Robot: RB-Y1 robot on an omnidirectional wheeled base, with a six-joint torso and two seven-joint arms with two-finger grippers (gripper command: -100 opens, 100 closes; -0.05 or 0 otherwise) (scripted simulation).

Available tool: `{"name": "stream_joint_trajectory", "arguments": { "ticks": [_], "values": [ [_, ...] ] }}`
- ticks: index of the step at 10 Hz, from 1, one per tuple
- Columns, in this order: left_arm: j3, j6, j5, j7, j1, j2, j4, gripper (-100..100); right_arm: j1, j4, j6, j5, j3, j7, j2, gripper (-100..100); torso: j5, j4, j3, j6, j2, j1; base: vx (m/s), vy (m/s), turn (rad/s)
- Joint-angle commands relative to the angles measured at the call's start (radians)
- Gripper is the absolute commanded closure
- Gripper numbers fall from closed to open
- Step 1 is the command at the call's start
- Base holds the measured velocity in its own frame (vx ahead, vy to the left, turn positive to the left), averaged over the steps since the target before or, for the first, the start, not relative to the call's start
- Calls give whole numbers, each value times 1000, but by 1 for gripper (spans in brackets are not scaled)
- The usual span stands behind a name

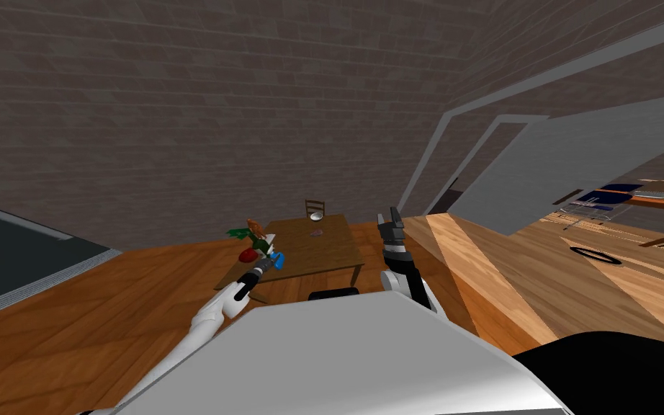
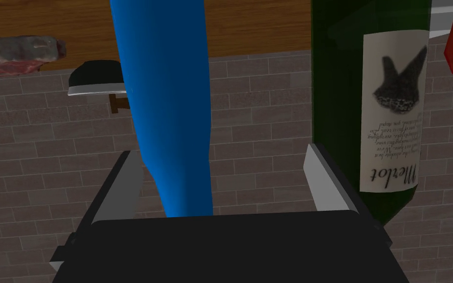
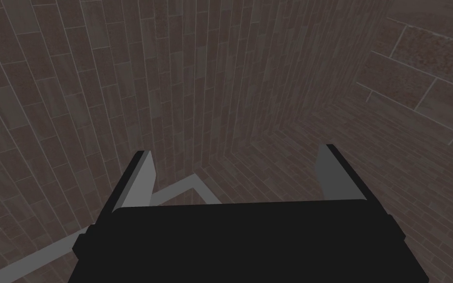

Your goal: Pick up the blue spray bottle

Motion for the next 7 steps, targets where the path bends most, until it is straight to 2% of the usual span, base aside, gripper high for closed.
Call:
{"name": "stream_joint_trajectory", "arguments": {
  "ticks": [1, 2, 4, 5, 7],
  "values": [
    [6, -15, -1, 1, 0, 5, 43, -100, 0, 0, 0, 0, 0, 0, 0, 0, 0, 0, 0, 0, 0, 0, -7, -27, 14],
    [62, -72, -14, -11, -27, 15, 90, -100, 0, 0, 0, 0, 0, 0, 0, 0, 0, 0, 0, 0, 0, 1, -8, -58, -169],
    [63, -85, -14, -11, -27, 15, 146, -100, 0, 0, 0, 0, 0, 0, 0, 0, 0, 0, 0, 0, 0, 0, -6, -41, -48],
    [115, -138, -27, -24, -53, 25, 189, -100, 0, 0, 0, 0, 0, 0, 0, 0, 0, 0, 0, 0, 0, 1, -5, -58, -176],
    [121, -156, -27, -24, -53, 25, 249, -100, 0, 0, 0, 0, 0, 0, 0, 0, 0, 0, 0, 0, 0, 0, -5, -42, -35]
  ]
}}
